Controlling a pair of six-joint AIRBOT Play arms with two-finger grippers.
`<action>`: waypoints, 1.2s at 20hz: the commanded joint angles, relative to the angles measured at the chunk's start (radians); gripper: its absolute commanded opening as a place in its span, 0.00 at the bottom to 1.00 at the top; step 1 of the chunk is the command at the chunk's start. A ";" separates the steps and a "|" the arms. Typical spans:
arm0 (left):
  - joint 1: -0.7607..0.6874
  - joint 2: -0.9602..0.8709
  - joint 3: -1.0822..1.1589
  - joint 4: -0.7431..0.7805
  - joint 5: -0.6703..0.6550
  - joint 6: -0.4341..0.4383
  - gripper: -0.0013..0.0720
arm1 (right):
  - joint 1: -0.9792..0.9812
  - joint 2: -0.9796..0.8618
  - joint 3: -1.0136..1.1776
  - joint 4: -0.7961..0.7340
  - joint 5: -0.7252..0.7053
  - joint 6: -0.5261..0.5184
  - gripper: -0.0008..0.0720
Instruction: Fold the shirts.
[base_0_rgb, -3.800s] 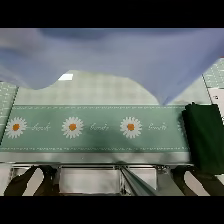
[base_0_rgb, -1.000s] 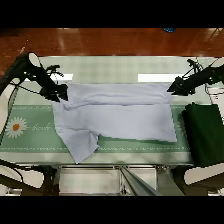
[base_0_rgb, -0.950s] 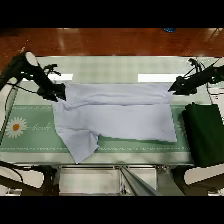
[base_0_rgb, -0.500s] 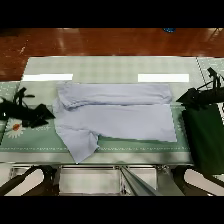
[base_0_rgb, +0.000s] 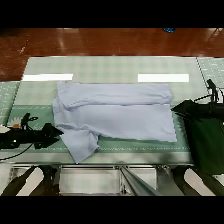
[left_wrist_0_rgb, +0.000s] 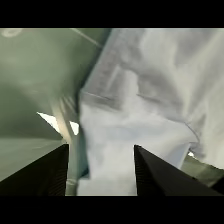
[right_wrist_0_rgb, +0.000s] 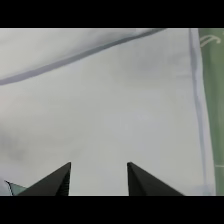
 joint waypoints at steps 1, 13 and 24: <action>-0.085 0.005 -0.074 -0.079 0.120 -0.003 0.71 | -0.052 0.012 -0.012 0.013 0.004 0.034 0.58; -0.218 0.005 -0.073 -0.135 0.197 0.027 0.04 | -0.197 0.019 -0.245 -0.269 0.172 0.165 0.58; -0.217 0.005 -0.072 -0.135 0.200 0.027 0.04 | -0.181 -0.084 -0.250 -0.099 -0.065 0.161 0.57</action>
